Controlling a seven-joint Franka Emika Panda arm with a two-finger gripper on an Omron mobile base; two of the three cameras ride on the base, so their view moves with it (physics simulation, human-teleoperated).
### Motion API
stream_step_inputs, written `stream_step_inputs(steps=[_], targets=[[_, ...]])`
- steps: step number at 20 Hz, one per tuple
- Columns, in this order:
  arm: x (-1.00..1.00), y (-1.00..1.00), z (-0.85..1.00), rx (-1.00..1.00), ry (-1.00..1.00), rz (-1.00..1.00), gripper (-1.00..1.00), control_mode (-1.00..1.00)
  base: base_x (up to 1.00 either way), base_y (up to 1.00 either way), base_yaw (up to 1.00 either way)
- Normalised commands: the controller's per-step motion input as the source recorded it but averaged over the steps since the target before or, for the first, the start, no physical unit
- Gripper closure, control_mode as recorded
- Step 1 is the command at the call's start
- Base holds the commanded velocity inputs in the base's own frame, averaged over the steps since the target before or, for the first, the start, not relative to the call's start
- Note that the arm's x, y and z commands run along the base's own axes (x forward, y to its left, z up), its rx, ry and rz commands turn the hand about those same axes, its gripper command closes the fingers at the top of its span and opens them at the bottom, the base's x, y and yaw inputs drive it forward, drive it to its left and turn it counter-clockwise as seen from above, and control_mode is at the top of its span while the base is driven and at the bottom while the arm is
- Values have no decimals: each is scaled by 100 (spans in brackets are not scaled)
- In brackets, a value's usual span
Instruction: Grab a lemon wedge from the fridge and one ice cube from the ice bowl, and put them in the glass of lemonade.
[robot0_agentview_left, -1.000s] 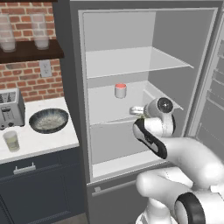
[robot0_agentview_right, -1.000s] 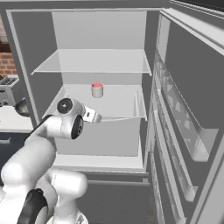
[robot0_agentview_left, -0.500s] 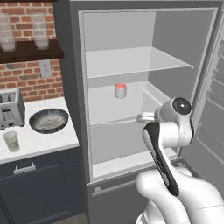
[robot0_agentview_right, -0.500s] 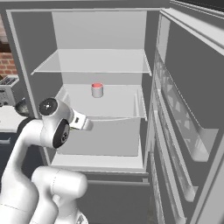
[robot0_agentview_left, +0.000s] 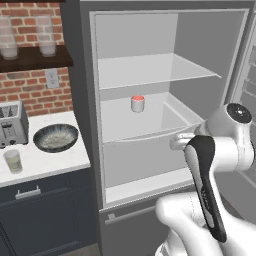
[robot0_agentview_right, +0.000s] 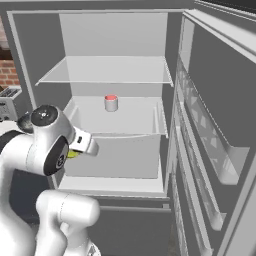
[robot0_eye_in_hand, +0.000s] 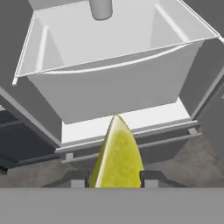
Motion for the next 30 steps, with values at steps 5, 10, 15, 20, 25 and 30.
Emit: stream_step_inputs(steps=[5, 10, 15, 20, 25, 30], targets=[[0, 0, 0, 0, 0, 0, 100, 100, -100, 15, 14], [0, 0, 0, 0, 0, 0, 100, 100, -98, 42, 15], [0, 0, 0, 0, 0, 0, 100, 100, -19, 98, 3], [0, 0, 0, 0, 0, 0, 100, 100, 21, 100, 0], [0, 0, 0, 0, 0, 0, 100, 100, 46, 99, 0], [0, 0, 0, 0, 0, 0, 100, 100, 80, 68, 0]])
